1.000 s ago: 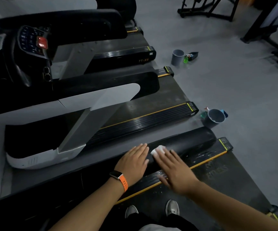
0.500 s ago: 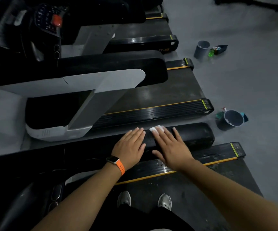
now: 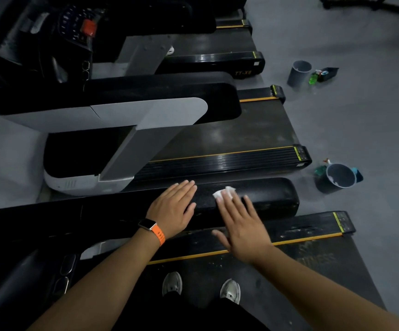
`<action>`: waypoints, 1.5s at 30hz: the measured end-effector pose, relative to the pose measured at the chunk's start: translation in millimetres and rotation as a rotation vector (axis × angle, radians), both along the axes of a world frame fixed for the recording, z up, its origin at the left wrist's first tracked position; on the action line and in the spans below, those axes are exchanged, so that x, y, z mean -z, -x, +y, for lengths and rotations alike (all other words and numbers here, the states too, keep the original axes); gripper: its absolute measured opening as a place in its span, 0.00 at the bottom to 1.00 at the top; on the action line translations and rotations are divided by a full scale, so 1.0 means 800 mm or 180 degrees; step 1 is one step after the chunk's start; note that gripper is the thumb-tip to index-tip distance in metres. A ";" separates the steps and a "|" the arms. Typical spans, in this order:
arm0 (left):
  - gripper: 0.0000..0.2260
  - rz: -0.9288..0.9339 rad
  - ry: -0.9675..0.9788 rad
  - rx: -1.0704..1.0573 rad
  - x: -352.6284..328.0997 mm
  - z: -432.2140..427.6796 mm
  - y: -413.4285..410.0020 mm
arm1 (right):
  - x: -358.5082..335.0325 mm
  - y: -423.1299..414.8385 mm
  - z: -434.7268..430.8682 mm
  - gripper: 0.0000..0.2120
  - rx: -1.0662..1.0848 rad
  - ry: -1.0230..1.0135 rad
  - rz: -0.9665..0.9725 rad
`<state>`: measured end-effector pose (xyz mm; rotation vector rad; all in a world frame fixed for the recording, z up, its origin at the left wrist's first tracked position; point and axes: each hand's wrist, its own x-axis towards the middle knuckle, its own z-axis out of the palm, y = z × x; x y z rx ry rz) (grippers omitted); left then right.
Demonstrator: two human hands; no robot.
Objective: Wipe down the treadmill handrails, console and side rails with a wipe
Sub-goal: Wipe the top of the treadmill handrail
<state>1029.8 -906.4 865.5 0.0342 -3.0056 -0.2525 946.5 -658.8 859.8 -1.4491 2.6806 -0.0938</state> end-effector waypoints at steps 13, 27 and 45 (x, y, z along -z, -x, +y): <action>0.26 -0.0260 -0.0023 0.0093 -0.001 0.020 0.024 | -0.001 0.035 0.009 0.39 0.0127 0.0399 -0.0284; 0.25 -0.0136 -0.0006 0.0080 0.001 0.022 0.025 | 0.006 0.028 0.017 0.39 -0.0088 0.0309 -0.0099; 0.25 -0.0169 -0.0029 0.0045 -0.001 0.025 0.025 | -0.003 0.067 0.025 0.39 0.0979 0.0121 -0.0072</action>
